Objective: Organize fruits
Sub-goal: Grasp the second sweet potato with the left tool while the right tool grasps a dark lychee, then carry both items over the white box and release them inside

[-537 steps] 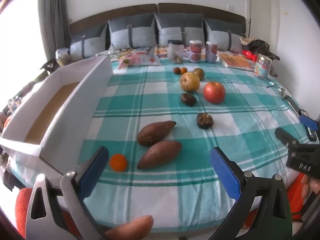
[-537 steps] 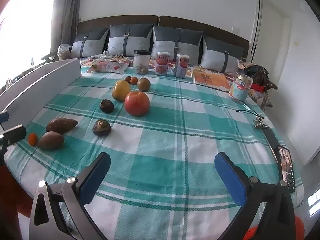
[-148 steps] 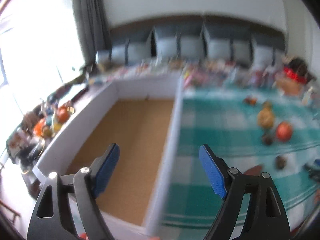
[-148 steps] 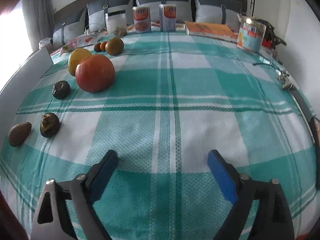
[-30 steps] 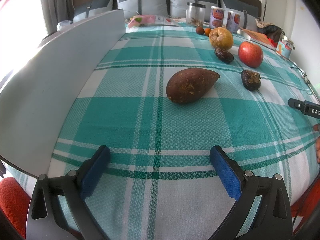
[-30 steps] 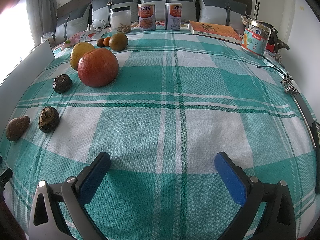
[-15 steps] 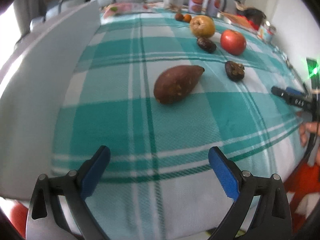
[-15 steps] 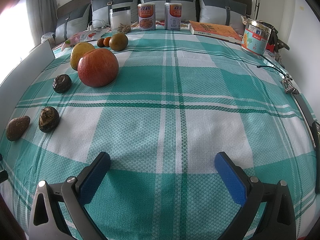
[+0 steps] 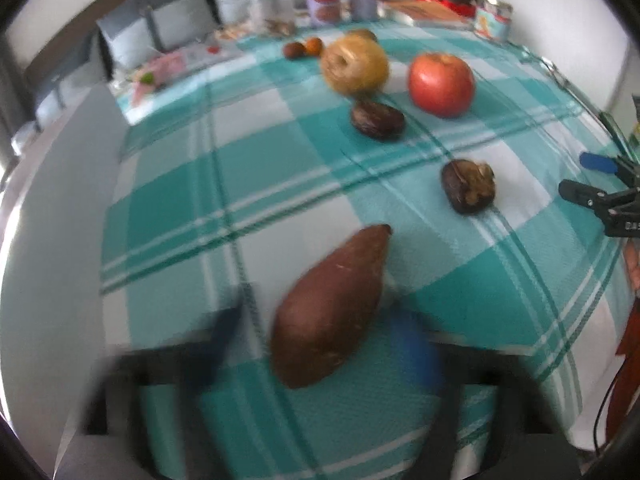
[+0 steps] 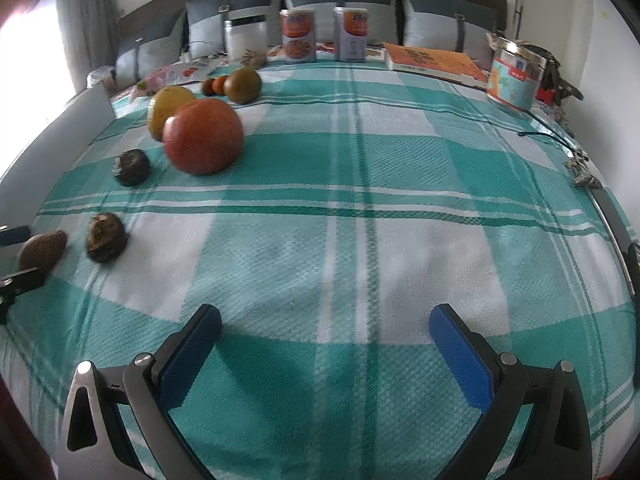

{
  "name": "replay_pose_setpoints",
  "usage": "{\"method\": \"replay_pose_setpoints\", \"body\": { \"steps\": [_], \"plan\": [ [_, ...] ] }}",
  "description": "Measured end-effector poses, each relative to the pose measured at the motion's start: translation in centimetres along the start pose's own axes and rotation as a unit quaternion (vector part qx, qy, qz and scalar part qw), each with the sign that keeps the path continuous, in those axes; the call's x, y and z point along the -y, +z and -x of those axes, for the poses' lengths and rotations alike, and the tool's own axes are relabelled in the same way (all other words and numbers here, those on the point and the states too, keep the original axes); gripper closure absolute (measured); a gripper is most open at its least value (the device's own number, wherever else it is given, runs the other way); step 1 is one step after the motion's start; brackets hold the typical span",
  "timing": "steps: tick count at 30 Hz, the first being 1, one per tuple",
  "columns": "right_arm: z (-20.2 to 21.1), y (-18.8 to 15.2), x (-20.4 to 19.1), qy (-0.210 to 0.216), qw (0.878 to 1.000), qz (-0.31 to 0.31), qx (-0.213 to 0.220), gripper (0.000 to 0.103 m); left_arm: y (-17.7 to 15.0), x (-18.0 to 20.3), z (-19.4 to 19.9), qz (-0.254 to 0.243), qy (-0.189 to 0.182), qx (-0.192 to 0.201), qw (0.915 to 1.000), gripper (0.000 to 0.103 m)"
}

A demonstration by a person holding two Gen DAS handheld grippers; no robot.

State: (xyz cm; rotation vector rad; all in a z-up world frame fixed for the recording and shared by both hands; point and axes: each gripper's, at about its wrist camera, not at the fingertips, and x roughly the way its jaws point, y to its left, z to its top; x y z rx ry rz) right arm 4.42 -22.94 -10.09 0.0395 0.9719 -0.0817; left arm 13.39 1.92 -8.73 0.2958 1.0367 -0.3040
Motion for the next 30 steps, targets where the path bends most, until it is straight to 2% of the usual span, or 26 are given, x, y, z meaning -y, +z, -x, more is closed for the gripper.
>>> {"method": "replay_pose_setpoints", "body": {
  "steps": [2, 4, 6, 7, 8, 10, 12, 13, 14, 16, 19, 21, 24, 27, 30],
  "plan": [
    [0.6, -0.2, -0.9, 0.037, 0.999, 0.007, 0.001, 0.000, -0.3, -0.1, 0.2, 0.023, -0.010, 0.004, 0.9997, 0.060],
    [1.3, 0.2, -2.8, 0.097, 0.995, 0.010, 0.003, 0.001, -0.8, -0.3, 0.5, 0.045, -0.010, 0.009, 0.9989, 0.060],
    [1.4, 1.2, -5.0, 0.159, 0.987, 0.014, -0.006, 0.007, -1.8, -0.9, 0.9, 0.082, -0.016, 0.012, 0.9964, 0.060],
    [1.1, 1.9, -6.3, 0.184, 0.983, 0.020, -0.013, 0.016, -2.2, -1.2, 1.1, 0.099, -0.022, 0.014, 0.9947, 0.060],
    [0.8, 2.6, -7.4, 0.193, 0.981, 0.025, -0.020, 0.024, -2.7, -1.6, 1.4, 0.121, -0.028, 0.016, 0.9921, 0.060],
    [-0.6, 4.1, -9.7, 0.201, 0.978, 0.029, -0.037, 0.028, -3.4, -2.2, 1.9, 0.148, -0.038, 0.021, 0.9880, 0.060],
    [-2.0, 5.1, -11.5, 0.192, 0.980, 0.036, -0.046, 0.036, -4.0, -2.8, 2.4, 0.166, -0.038, 0.027, 0.9849, 0.060],
    [-2.5, 5.3, -12.1, 0.187, 0.980, 0.044, -0.050, 0.055, -4.3, -3.0, 2.6, 0.172, -0.038, 0.030, 0.9839, 0.061],
    [-3.1, 5.5, -13.0, 0.175, 0.981, 0.058, -0.059, 0.060, -4.5, -3.3, 3.0, 0.181, -0.041, 0.033, 0.9820, 0.061],
    [-2.8, 5.5, -13.6, 0.167, 0.982, 0.065, -0.062, 0.060, -4.8, -3.8, 4.1, 0.197, -0.053, 0.042, 0.9781, 0.061],
    [-1.1, 5.5, -12.7, 0.201, 0.977, 0.017, -0.064, 0.061, -4.9, -4.6, 7.2, 0.220, -0.085, 0.071, 0.9691, 0.061],
    [0.2, 6.2, -12.5, 0.220, 0.973, -0.008, -0.065, 0.061, -4.9, -5.7, 10.2, 0.241, -0.112, 0.100, 0.9589, 0.061],
    [3.1, 8.3, -15.0, 0.260, 0.964, -0.003, -0.047, 0.061, -5.2, -8.7, 14.3, 0.268, -0.119, 0.129, 0.9471, 0.061],
    [6.2, 10.6, -20.6, 0.314, 0.948, 0.033, -0.027, 0.061, -5.9, -12.6, 16.8, 0.295, -0.089, 0.132, 0.9422, 0.061],
    [8.2, 11.6, -28.3, 0.367, 0.926, 0.082, -0.024, 0.060, -7.4, -16.4, 17.6, 0.319, -0.027, 0.126, 0.9390, 0.060]
  ]
}}
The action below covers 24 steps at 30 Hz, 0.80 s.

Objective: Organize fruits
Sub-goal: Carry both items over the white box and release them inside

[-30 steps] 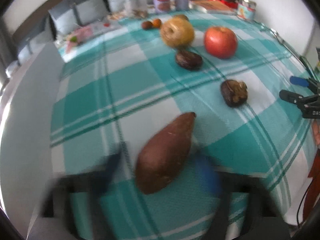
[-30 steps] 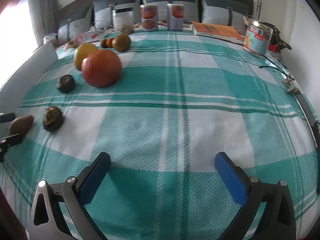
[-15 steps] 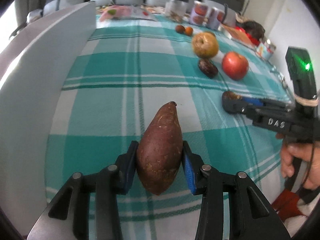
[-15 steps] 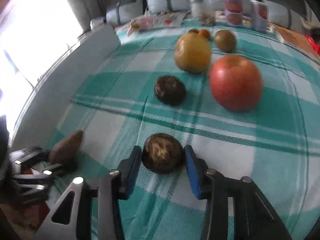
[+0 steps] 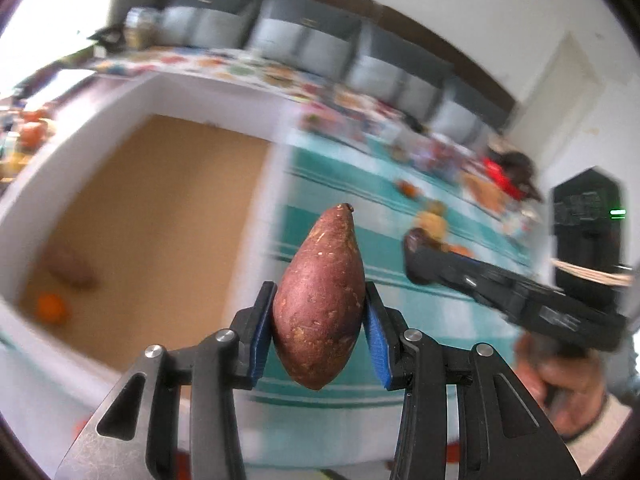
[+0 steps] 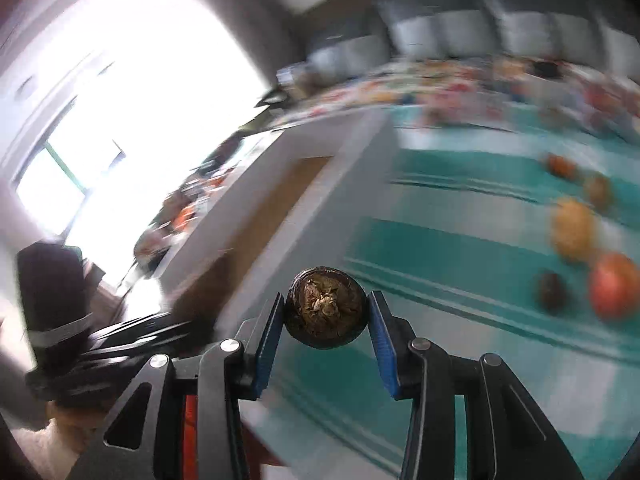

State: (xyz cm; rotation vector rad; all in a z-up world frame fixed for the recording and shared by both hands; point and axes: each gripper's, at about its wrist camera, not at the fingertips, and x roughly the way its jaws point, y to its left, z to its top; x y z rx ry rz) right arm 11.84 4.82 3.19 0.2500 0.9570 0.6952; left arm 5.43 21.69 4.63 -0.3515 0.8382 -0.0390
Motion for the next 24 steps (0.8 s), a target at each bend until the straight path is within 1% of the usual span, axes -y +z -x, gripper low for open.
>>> {"method": "replay_pose_setpoints", "body": {
  "steps": [1, 2, 4, 5, 7, 9, 10, 11, 13, 14, 15, 17, 21, 22, 23, 24],
  "plan": [
    [-1.1, 0.3, -1.3, 0.011, 1.000, 0.009, -0.007, 0.060, 0.2, -1.2, -0.1, 0.008, 0.020, 0.000, 0.9998, 0.060],
    [-2.6, 0.6, -2.9, 0.018, 1.000, 0.021, -0.015, 0.060, 0.3, -2.9, -0.4, 0.018, 0.050, 0.000, 0.9986, 0.060],
    [-5.9, 1.0, -5.7, 0.015, 0.998, 0.052, -0.033, 0.060, 0.0, -5.3, -1.3, 0.029, 0.102, -0.007, 0.9944, 0.060],
    [-7.4, 1.1, -6.7, 0.011, 0.997, 0.064, -0.043, 0.060, -0.2, -6.4, -1.8, 0.037, 0.116, -0.014, 0.9924, 0.060],
    [-10.2, 1.0, -7.9, -0.005, 0.995, 0.082, -0.064, 0.060, -0.9, -7.8, -2.5, 0.052, 0.133, -0.027, 0.9895, 0.060],
    [-12.2, 0.8, -8.2, -0.022, 0.992, 0.095, -0.082, 0.060, -1.6, -8.8, -3.1, 0.061, 0.145, -0.035, 0.9869, 0.060],
    [-12.9, 0.6, -8.4, -0.026, 0.991, 0.097, -0.088, 0.060, -1.8, -8.8, -3.2, 0.059, 0.146, -0.031, 0.9870, 0.059],
    [-13.2, 0.5, -8.5, -0.031, 0.991, 0.102, -0.086, 0.059, -1.8, -8.8, -2.9, 0.054, 0.147, -0.026, 0.9873, 0.058],
    [-13.2, 0.7, -8.4, -0.040, 0.990, 0.110, -0.082, 0.059, -1.7, -8.2, -2.9, 0.052, 0.156, -0.018, 0.9862, 0.053],
    [-13.1, 0.6, -8.6, -0.040, 0.990, 0.107, -0.082, 0.055, -1.8, -8.1, -2.7, 0.054, 0.157, -0.015, 0.9860, 0.039],
    [-12.7, 0.7, -8.5, -0.036, 0.991, 0.100, -0.078, 0.053, -1.5, -8.1, -2.6, 0.057, 0.160, -0.011, 0.9854, 0.029],
    [-11.6, 0.7, -8.3, -0.035, 0.993, 0.094, -0.063, 0.042, -1.6, -8.2, -1.5, 0.065, 0.160, 0.007, 0.9849, 0.028],
    [-8.4, 0.8, -7.3, -0.035, 0.995, 0.082, -0.034, 0.039, -1.5, -7.7, -0.6, 0.075, 0.153, 0.022, 0.9852, 0.028],
    [-7.1, 0.5, -6.7, -0.036, 0.996, 0.078, -0.023, 0.036, -1.5, -7.1, -0.4, 0.074, 0.148, 0.027, 0.9859, 0.028],
    [-5.7, 0.1, -6.0, -0.039, 0.996, 0.076, -0.012, 0.029, -1.6, -6.7, -0.1, 0.071, 0.143, 0.031, 0.9866, 0.028],
    [-4.5, -0.4, -5.5, -0.044, 0.996, 0.077, -0.002, 0.025, -1.6, -6.2, 0.1, 0.068, 0.139, 0.034, 0.9874, 0.027]
  ]
}}
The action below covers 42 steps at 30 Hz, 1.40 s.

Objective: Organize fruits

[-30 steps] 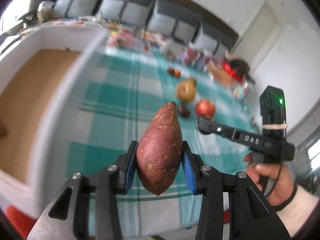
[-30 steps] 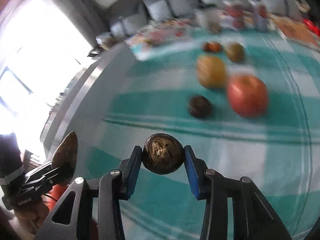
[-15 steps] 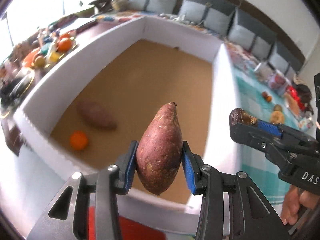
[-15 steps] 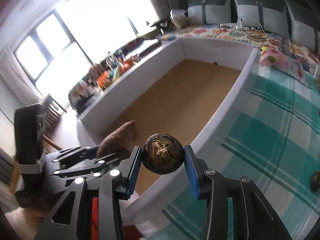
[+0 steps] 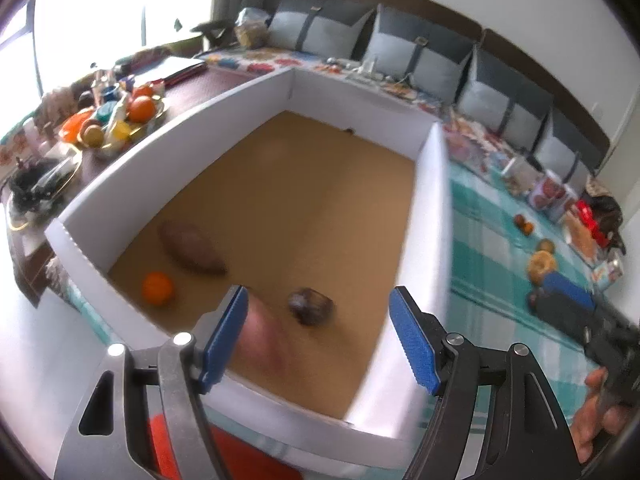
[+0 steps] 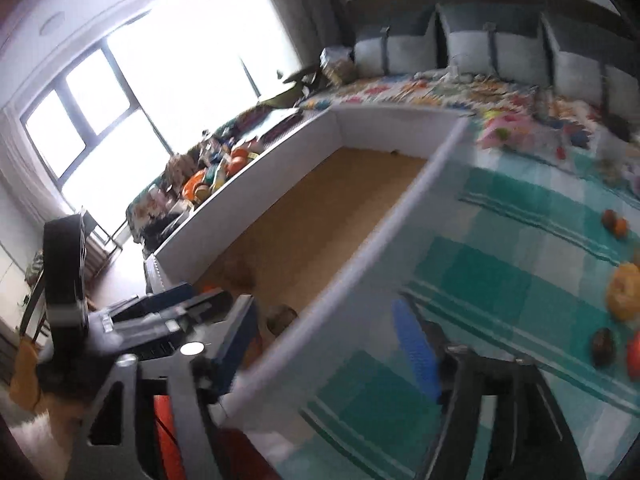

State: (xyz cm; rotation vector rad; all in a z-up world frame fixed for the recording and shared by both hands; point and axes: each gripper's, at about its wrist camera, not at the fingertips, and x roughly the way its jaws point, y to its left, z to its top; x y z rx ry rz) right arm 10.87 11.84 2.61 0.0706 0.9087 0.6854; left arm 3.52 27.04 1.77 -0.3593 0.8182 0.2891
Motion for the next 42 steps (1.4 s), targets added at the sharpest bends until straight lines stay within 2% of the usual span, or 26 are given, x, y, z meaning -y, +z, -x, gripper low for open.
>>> {"method": "replay_pose_setpoints", "body": {
  "steps": [2, 4, 7, 10, 12, 14, 16, 20, 24, 26, 30, 37, 42],
  "plan": [
    [2.4, -1.8, 2.1, -0.021, 1.000, 0.005, 0.015, 0.013, -0.5, 1.8, 1.0, -0.015, -0.019, 0.008, 0.9997, 0.025],
    [4.6, -5.1, 5.1, -0.065, 0.998, 0.016, 0.022, 0.010, -1.4, 4.1, 1.9, -0.037, -0.039, 0.015, 0.9984, 0.023],
    [6.7, -10.5, 11.0, -0.151, 0.988, 0.013, 0.000, 0.010, -2.8, 7.8, 2.7, -0.070, -0.074, 0.014, 0.9947, 0.021],
    [9.5, -15.7, 17.7, -0.236, 0.971, -0.040, -0.027, 0.010, -5.1, 12.3, 2.2, -0.104, -0.109, -0.009, 0.9886, 0.015],
    [12.4, -18.7, 21.8, -0.276, 0.955, -0.109, -0.009, 0.010, -7.1, 15.4, 0.3, -0.129, -0.122, -0.049, 0.9829, 0.015],
    [14.5, -20.3, 24.1, -0.300, 0.941, -0.156, 0.006, 0.010, -9.1, 18.3, -2.2, -0.155, -0.124, -0.084, 0.9764, 0.015],
    [16.1, -20.8, 26.4, -0.320, 0.928, -0.190, 0.010, 0.010, -10.4, 20.0, -4.4, -0.174, -0.117, -0.097, 0.9730, 0.015],
    [17.1, -20.3, 28.7, -0.360, 0.912, -0.196, 0.019, 0.010, -11.6, 21.8, -9.0, -0.200, -0.073, -0.098, 0.9721, 0.015],
    [16.7, -20.3, 30.0, -0.361, 0.910, -0.203, 0.020, 0.010, -10.8, 21.7, -11.3, -0.174, -0.053, -0.083, 0.9798, 0.015],
    [16.2, -20.2, 30.2, -0.363, 0.910, -0.197, 0.017, 0.010, -10.8, 21.6, -12.2, -0.172, -0.044, -0.078, 0.9810, 0.015],
    [15.3, -20.5, 30.8, -0.372, 0.908, -0.191, 0.002, 0.010, -11.6, 22.0, -12.4, -0.207, -0.031, -0.039, 0.9771, 0.009],
    [14.8, -20.8, 30.8, -0.376, 0.906, -0.193, 0.000, 0.001, -11.3, 21.9, -12.8, -0.202, -0.034, -0.034, 0.9781, 0.008],
    [14.8, -20.8, 30.9, -0.375, 0.906, -0.195, 0.000, 0.000, -11.3, 21.9, -12.8, -0.202, -0.034, -0.034, 0.9781, 0.008]
  ]
}}
